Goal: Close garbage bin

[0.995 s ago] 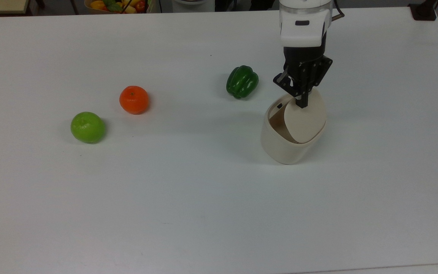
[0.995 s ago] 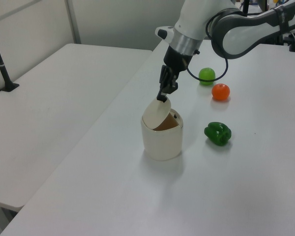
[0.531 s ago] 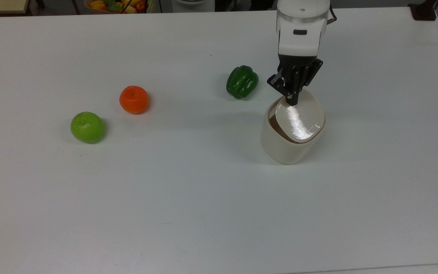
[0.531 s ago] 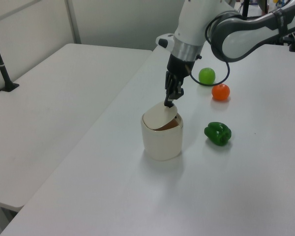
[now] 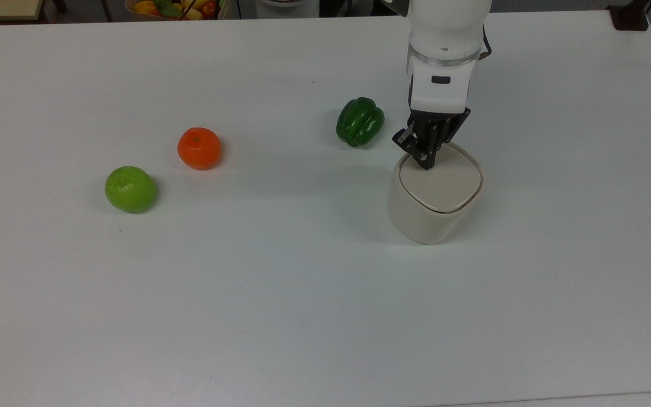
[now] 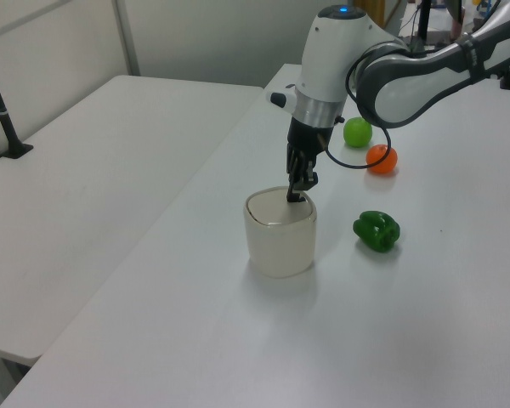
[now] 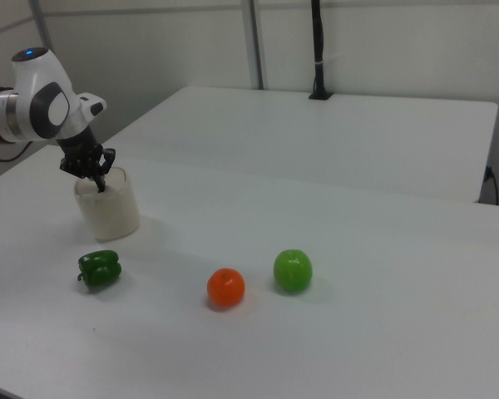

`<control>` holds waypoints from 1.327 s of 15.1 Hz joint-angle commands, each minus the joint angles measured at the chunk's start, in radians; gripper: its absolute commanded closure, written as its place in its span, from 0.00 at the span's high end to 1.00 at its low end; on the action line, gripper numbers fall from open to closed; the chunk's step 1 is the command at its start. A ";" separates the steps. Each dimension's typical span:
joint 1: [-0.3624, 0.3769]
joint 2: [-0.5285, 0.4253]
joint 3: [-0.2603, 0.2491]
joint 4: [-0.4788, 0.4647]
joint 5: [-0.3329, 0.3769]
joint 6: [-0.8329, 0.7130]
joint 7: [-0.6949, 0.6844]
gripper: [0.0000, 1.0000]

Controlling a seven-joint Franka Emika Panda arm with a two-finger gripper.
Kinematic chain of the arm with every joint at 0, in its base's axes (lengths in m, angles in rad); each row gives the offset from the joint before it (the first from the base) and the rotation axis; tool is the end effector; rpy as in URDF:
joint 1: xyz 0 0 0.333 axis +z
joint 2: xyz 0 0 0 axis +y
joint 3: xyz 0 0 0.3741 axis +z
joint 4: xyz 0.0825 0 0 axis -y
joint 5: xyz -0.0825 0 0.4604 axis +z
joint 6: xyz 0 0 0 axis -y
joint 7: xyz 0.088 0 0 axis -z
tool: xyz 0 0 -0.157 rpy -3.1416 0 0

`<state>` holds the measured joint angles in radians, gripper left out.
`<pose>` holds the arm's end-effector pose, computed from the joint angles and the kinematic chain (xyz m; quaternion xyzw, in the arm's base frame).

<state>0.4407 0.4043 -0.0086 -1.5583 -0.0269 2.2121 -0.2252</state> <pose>0.7306 0.3357 0.4146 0.9367 0.3270 0.1251 0.0004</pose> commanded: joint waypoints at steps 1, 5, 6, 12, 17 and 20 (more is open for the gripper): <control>0.007 0.022 -0.005 -0.006 -0.010 -0.011 -0.016 0.00; 0.007 0.022 -0.005 -0.002 -0.008 -0.012 -0.013 0.00; 0.007 0.019 -0.005 0.000 -0.008 -0.014 -0.009 0.00; 0.001 -0.059 -0.011 0.030 -0.005 -0.136 -0.003 0.00; -0.114 -0.172 -0.022 0.066 -0.008 -0.369 0.039 0.00; -0.201 -0.231 -0.021 0.063 -0.007 -0.494 0.058 0.00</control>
<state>0.3132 0.2449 -0.0328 -1.4723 -0.0270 1.8273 -0.2048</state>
